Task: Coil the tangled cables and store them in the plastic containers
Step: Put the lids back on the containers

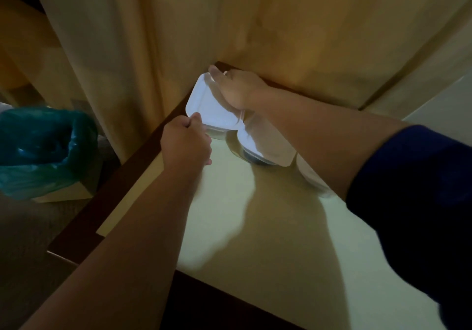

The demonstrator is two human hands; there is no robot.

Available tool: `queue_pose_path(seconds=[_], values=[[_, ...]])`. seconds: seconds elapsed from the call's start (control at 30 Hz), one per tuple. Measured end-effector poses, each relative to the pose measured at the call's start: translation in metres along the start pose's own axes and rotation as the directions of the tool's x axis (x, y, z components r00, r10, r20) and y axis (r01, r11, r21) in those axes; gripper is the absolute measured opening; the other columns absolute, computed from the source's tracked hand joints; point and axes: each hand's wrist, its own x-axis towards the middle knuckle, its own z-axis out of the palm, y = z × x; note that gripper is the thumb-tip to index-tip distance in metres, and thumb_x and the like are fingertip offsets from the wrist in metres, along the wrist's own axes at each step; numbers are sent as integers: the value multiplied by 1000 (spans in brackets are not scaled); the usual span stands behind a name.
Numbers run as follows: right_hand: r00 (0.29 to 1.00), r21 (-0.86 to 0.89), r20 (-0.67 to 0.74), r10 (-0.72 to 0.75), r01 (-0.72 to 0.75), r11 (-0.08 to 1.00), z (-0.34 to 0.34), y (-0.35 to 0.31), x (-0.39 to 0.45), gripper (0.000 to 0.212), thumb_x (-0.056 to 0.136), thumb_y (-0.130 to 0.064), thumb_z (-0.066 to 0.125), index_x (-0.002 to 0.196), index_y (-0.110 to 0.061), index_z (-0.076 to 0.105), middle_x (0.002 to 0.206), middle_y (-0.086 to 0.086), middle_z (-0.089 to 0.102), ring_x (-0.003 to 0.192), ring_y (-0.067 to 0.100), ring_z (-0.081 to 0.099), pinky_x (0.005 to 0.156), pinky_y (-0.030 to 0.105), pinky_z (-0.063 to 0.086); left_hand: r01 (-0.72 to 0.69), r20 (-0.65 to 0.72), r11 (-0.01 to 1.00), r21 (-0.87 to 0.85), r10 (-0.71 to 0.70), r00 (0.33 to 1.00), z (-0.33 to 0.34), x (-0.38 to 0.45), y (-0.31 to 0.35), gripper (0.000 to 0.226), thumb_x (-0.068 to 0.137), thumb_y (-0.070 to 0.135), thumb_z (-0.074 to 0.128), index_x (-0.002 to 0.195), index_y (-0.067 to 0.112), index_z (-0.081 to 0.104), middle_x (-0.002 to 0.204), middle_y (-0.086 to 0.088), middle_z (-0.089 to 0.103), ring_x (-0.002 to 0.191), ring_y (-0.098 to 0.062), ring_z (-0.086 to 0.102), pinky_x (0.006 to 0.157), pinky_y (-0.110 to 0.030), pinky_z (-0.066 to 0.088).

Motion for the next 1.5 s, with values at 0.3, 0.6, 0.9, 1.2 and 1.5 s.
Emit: queue_pose_path(seconds=[0.3,0.6,0.9,1.2,1.5], values=[[979,-146,-143,148,-169,975,31,-18,16,74,100,-72,15,138,-26,58,131,1,64,130,30,53,106,54,28,133,102,988,-76,-125,987,-5,12,1,31,108,22,47,86,2,58,63,-8,60,31,-11,54,33,-19,45],[932,-301,-345,-109,0,954,37,-18,10,37,104,-43,39,131,-28,60,134,3,61,126,28,51,102,50,37,-72,-104,983,170,91,990,5,7,-8,38,105,36,49,80,10,61,71,-7,62,54,-18,57,42,-25,43],[829,222,-559,0,150,963,1,-15,-44,35,100,-41,50,131,-29,60,129,-2,62,119,24,52,102,47,38,7,-96,977,215,13,995,5,3,-1,39,102,34,44,103,1,66,76,-11,67,44,-16,62,53,-30,52],[924,240,-383,22,77,968,-36,59,-156,29,93,-43,65,116,-26,64,109,-5,68,100,17,63,87,40,55,15,-64,977,214,-1,998,7,-1,4,48,100,51,55,123,9,58,88,-10,73,60,-22,67,56,-33,54],[912,115,-334,237,-210,971,-44,136,-207,52,96,-54,57,138,-24,58,128,3,61,118,26,59,96,46,53,-191,-114,977,99,201,973,9,-15,16,43,99,44,53,125,10,62,92,-8,75,72,-24,75,65,-38,63]])
